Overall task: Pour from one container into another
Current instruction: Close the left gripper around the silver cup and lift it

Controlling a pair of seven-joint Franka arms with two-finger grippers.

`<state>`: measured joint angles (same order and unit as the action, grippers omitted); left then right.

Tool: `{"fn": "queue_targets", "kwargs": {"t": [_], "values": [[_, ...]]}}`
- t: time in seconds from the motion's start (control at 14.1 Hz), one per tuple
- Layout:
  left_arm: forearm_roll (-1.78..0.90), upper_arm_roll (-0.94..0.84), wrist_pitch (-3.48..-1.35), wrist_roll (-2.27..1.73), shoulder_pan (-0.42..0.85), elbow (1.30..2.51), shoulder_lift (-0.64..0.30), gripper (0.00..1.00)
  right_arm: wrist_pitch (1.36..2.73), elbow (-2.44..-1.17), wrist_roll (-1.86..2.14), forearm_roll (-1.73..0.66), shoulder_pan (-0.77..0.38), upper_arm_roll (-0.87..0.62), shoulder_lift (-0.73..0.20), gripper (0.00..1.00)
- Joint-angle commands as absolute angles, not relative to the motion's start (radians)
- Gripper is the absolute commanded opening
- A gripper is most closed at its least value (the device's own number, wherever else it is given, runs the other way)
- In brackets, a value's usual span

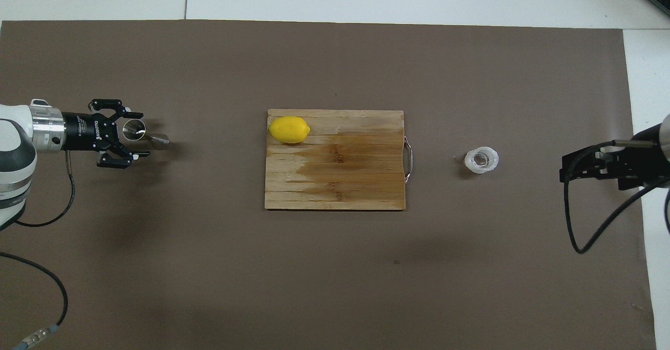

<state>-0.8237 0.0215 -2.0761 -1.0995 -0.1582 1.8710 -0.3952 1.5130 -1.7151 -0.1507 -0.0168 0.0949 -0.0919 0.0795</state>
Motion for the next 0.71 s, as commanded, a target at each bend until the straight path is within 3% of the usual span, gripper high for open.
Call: {"fn": "queue_targets", "kwargs": {"t": [0.0,0.28,0.36,0.5,0.57,0.64], "values": [[-0.853,0.029,-2.065,-1.103,-0.144,1.907,-0.360,1.00,1.525,-1.713,-0.163,-0.034,0.103,-0.097,0.080,1.00],[-0.854,0.029,-2.056,-1.100,-0.152,1.911,-0.356,1.00,1.525,-1.713,-0.163,-0.034,0.103,-0.097,0.080,1.00],[-0.859,0.029,-2.057,-1.100,-0.150,1.911,-0.356,0.90,1.525,-1.713,-0.164,-0.034,0.103,-0.097,0.080,1.00],[-0.868,0.025,-2.048,-1.092,-0.158,1.904,-0.356,0.47,1.525,-1.713,-0.164,-0.034,0.103,-0.097,0.080,1.00],[-0.870,0.025,-2.043,-1.089,-0.158,1.904,-0.356,0.19,1.525,-1.713,-0.164,-0.034,0.103,-0.097,0.080,1.00],[-0.870,0.025,-2.040,-1.083,-0.160,1.905,-0.354,0.00,1.525,-1.713,-0.164,-0.034,0.103,-0.097,0.080,1.00]]}}
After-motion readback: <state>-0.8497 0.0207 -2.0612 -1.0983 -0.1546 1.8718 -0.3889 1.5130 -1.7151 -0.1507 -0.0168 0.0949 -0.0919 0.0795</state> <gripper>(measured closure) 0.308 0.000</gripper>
